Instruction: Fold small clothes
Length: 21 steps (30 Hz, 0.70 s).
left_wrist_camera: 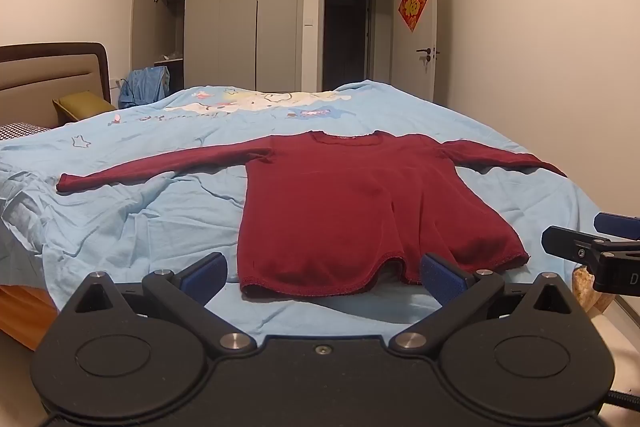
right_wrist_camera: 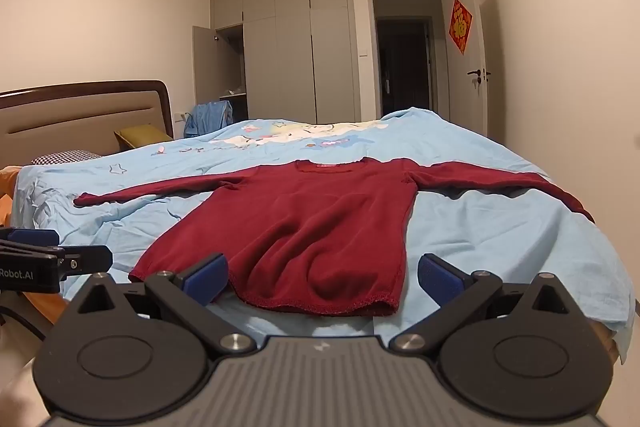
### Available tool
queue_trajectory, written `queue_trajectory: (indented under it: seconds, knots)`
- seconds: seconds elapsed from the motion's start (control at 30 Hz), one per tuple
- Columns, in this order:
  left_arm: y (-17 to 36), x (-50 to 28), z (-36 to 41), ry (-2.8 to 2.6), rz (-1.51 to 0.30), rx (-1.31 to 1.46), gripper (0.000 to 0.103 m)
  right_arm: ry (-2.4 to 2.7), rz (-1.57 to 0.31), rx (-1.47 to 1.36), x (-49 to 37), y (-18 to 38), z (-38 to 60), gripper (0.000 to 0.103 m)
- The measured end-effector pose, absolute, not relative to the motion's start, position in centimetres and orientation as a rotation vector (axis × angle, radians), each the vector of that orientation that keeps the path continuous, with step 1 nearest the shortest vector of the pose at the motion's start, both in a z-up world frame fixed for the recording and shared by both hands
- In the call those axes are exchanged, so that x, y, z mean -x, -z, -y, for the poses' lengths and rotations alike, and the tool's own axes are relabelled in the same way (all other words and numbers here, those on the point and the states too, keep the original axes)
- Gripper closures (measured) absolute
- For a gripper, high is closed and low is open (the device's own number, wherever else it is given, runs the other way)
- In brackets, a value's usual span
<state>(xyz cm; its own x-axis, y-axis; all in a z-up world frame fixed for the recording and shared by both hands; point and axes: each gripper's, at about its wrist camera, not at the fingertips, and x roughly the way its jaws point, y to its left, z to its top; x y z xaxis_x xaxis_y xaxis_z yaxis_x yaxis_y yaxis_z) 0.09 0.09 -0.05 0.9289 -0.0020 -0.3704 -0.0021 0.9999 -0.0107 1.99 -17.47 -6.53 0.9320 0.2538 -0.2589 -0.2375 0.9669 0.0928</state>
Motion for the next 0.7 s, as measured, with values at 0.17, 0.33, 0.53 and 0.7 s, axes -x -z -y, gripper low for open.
queue_trajectory:
  seconds: [0.17,0.33,0.53,0.7]
  knots:
    - [0.0,0.13,-0.14,-0.005,-0.38,0.015,0.001,-0.254,-0.276,-0.06,-2.02,6.47,17.49,0.0]
    - [0.07,-0.03,-0.16,-0.004,-0.381,0.015,0.001,-0.256,-0.278,-0.058,-1.81,6.88,17.33,0.0]
    - [0.23,-0.24,-0.07,-0.006,-0.386,0.017,0.001,-0.254,-0.282,-0.059,-1.79,6.61,17.21,0.0]
    - [0.16,-0.17,-0.23,-0.007,-0.388,0.017,0.001,-0.256,-0.286,-0.059,-1.9,6.74,17.3,0.0]
